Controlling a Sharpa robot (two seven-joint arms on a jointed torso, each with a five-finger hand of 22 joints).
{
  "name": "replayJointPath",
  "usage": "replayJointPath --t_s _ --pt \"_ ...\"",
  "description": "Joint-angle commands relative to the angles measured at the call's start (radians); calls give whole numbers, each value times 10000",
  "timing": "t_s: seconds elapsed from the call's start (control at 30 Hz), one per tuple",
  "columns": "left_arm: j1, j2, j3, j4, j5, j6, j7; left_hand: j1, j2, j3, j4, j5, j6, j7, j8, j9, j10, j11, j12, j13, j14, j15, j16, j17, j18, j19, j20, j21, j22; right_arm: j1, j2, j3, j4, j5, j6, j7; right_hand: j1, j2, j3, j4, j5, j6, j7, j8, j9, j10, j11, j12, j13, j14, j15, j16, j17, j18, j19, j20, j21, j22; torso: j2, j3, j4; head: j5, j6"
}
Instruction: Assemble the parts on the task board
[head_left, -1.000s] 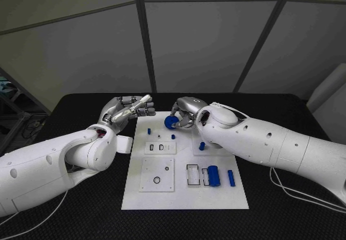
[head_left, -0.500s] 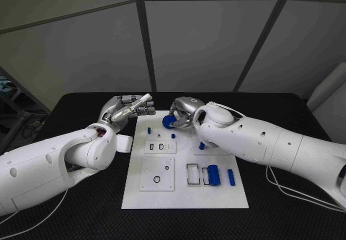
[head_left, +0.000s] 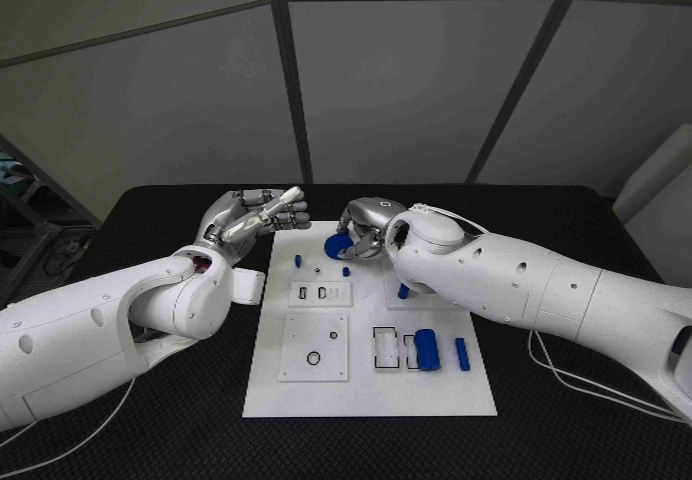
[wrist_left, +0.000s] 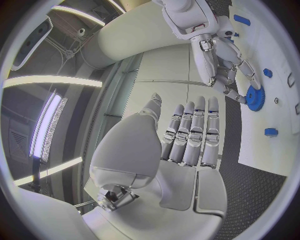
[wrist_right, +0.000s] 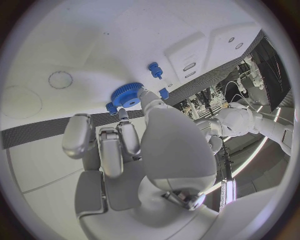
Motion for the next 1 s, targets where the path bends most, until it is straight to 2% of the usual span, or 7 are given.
replayJointPath --t_s 0.03,0.27,0.5,0.67,0.77,0.87,1.0 --pt "19 -5 11 9 -94 84 35 16 67 -2 -43 -56 63 -5 -38 -5 22 35 -57 -4 31 34 -65 2 -14 -24 47 6 -9 18 -35 1 37 48 439 82 -146 39 -118 60 -19 168 2 -15 45 18 17 45 159 1045 92 58 2572 -172 15 59 23 39 -1 -3 -1 2 -1" --pt "20 -2 11 -13 -110 69 8 85 55 18 -134 -58 78 -4 -67 -3 33 35 -85 -3 46 34 -97 7 -13 -27 48 11 -14 18 -147 1 90 199 479 8 -314 165 -200 185 106 371 -35 5 60 104 -10 134 262 1057 73 76 2624 -180 42 50 55 93 1 -1 -3 -1 -9" --pt "20 -5 11 -40 -113 63 2 87 60 21 -140 -59 82 -2 -70 -3 36 36 -89 -3 48 34 -101 7 -13 -27 48 12 -15 15 -405 1 326 410 -183 67 -562 408 -226 356 584 574 -46 -6 64 230 -26 257 413 1058 59 79 2632 -196 93 34 109 183 4 10 -8 -1 6" --pt "20 -29 11 -77 -113 63 1 87 60 21 -140 -59 82 -2 -70 -3 36 36 -89 -3 48 34 -101 7 -13 -27 48 12 -15 9 -875 4 887 767 -1452 477 -529 413 -222 305 770 570 -23 -74 42 318 -13 341 516 1058 63 79 2632 -212 139 34 155 262 -11 27 -46 -4 34" --pt "20 -49 11 -94 -113 60 1 87 60 21 -140 -59 82 -2 -70 -3 36 36 -89 -3 48 34 -101 7 -13 -27 48 12 -15 8 -1158 7 1176 996 -1876 650 -517 387 -231 284 802 518 -7 -127 26 286 0 313 478 1058 72 79 2632 -209 130 38 149 246 -20 20 -55 -28 57" --pt "20 -81 11 -114 -113 55 0 86 63 22 -141 -59 83 -1 -71 -3 36 36 -90 -3 49 34 -102 8 -13 -27 48 12 -15 9 -1640 12 1618 1297 -2130 759 -517 359 -246 274 806 459 12 -188 13 262 16 292 450 1058 85 79 2632 -208 123 46 145 237 -36 32 -98 -29 90" --pt "20 -117 11 -115 -113 55 -6 112 75 38 -172 -59 88 -2 -84 -3 41 36 -101 -3 54 33 -115 9 -12 -27 48 14 -17 10 -2394 35 2229 1597 -1981 864 -413 308 -239 200 790 472 16 -228 18 212 23 245 391 1058 96 79 2632 -201 101 58 129 206 -53 55 -167 -89 43"
